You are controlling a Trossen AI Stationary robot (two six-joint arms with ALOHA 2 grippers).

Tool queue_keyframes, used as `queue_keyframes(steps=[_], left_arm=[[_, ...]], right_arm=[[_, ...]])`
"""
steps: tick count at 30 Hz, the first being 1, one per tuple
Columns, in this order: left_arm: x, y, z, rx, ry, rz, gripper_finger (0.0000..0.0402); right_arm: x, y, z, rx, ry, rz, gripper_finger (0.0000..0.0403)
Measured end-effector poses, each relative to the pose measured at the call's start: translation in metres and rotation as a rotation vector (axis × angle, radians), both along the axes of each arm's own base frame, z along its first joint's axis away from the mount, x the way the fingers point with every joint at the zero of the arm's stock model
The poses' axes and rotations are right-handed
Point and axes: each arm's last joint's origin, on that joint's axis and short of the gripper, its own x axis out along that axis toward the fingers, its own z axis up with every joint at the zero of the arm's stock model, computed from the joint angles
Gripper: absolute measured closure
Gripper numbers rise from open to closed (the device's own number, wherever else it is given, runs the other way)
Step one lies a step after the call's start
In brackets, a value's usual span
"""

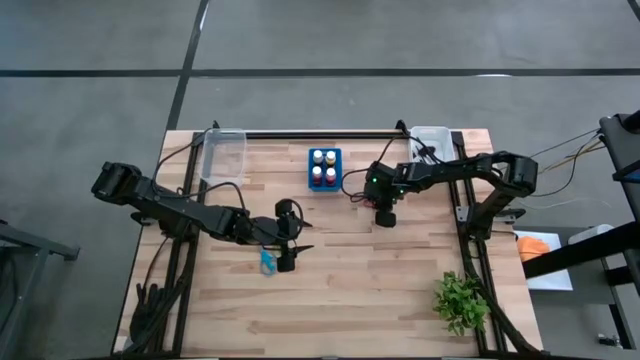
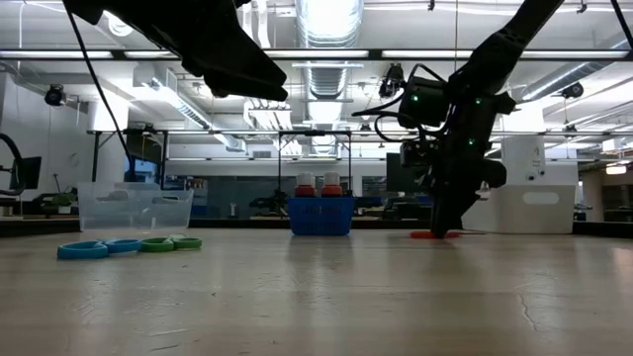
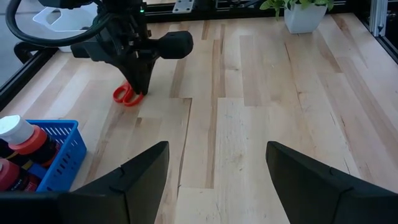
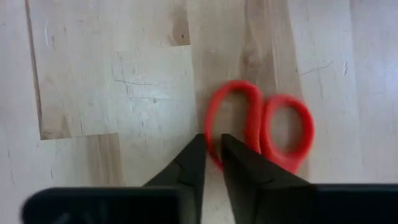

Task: Pick & Place Paint Supplies
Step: Put the red scissors into the transparent bin

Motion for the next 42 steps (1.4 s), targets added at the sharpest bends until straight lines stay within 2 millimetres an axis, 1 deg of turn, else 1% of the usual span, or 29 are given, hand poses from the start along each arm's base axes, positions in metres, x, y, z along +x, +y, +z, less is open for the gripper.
queue_keyframes(steps=[2,4,20,35,42], left_arm=[[0.0,0.0,0.0,0.0,0.0,0.0,0.0122],[0.0,0.0,0.0,0.0,0.0,0.0,0.0122],[0.0,0.0,0.0,0.0,0.0,0.0,0.0122],[0.0,0.0,0.0,0.0,0.0,0.0,0.0122],[0.0001,0.0003,0.0,0.0,0.0,0.001,0.0122]], right_arm=[[0.0,0.0,0.0,0.0,0.0,0.003,0.0382],[0.0,0.0002,0.0,-0.001,0.0,0.008,0.0389],[0.0023,-0.0005,-0.0005,-0.015,-0.036,0.012,0.0392],[-0.003,0.0014,-0.0087,-0.025,-0.054,0.021,0.0392],[-0.0011,0.0004,-0.0065,-0.044,-0.053,0.025,0.0392]])
